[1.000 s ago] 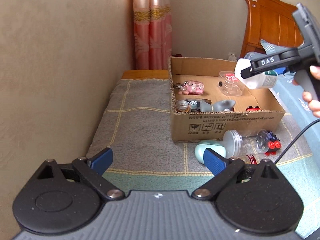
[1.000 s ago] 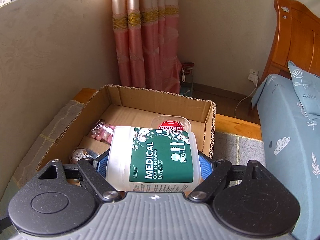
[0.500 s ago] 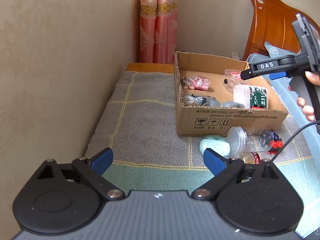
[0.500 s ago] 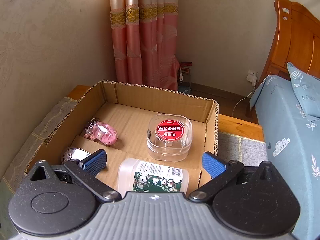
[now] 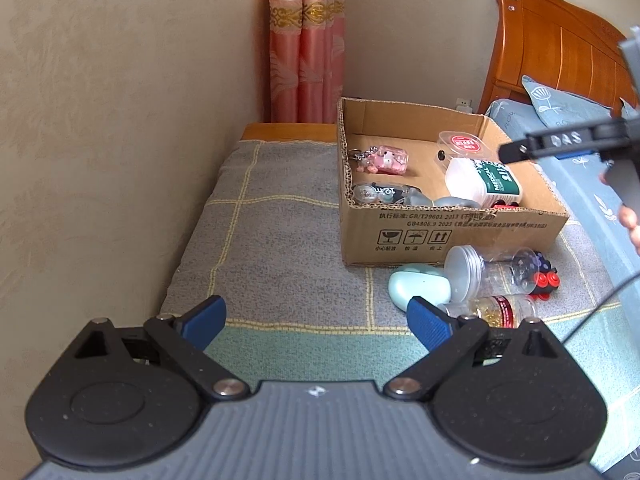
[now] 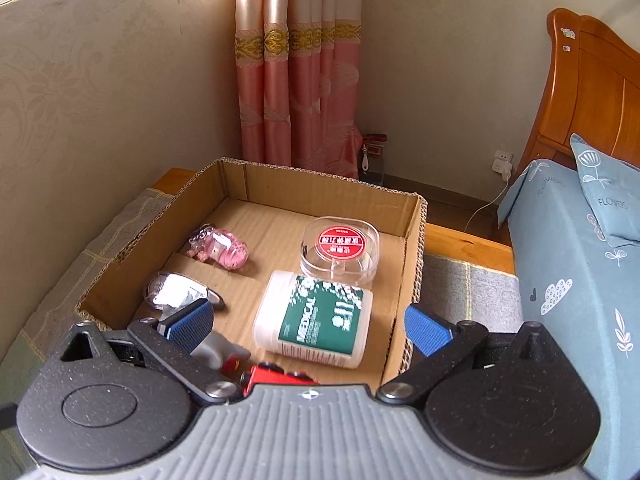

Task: Organize rigid objects
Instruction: 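Lower white MEDICAL tub into cardboard box and open right tool, then move left tool toward gold capsule bottle while right tool approaches black toy robot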

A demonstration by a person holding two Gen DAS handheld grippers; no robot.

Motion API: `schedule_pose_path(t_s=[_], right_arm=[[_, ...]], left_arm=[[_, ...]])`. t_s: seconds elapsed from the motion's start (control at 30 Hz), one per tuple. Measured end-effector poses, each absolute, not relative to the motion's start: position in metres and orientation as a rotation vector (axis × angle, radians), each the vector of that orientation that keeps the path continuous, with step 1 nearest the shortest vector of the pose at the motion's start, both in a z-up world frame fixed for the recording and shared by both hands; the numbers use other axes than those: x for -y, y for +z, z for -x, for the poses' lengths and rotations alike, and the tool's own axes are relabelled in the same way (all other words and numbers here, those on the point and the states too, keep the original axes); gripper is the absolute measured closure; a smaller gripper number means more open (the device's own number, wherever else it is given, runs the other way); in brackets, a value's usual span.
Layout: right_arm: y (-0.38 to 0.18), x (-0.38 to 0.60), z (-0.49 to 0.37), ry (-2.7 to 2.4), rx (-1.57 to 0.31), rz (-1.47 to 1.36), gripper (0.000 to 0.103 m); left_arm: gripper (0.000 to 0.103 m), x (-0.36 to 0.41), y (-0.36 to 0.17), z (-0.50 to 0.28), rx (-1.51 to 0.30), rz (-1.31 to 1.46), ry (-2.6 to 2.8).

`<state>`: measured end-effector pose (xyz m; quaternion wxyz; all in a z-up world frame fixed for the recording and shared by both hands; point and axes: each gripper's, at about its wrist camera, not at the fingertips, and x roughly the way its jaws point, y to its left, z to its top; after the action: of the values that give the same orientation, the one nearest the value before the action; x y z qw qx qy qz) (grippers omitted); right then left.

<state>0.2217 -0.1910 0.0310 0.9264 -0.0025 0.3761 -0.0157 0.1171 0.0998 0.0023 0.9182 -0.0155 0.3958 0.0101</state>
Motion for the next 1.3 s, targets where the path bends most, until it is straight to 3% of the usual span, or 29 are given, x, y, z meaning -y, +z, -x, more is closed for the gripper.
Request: schedule_pose_path(t_s=[0.67,1.3], right_arm=[[-0.035,0.201,-0.106,-0.190,-0.793,0.004,0.000],[-0.064,0.163,-0.106,-0.077,-0.819,0.040,0.000]], left_arm=[[0.006,-0.079,-0.007,-0.121,-0.845,0.031,-0.050],[0.006,-0.043,-0.019,-0.121,-0.895,-0.019,-0.132]])
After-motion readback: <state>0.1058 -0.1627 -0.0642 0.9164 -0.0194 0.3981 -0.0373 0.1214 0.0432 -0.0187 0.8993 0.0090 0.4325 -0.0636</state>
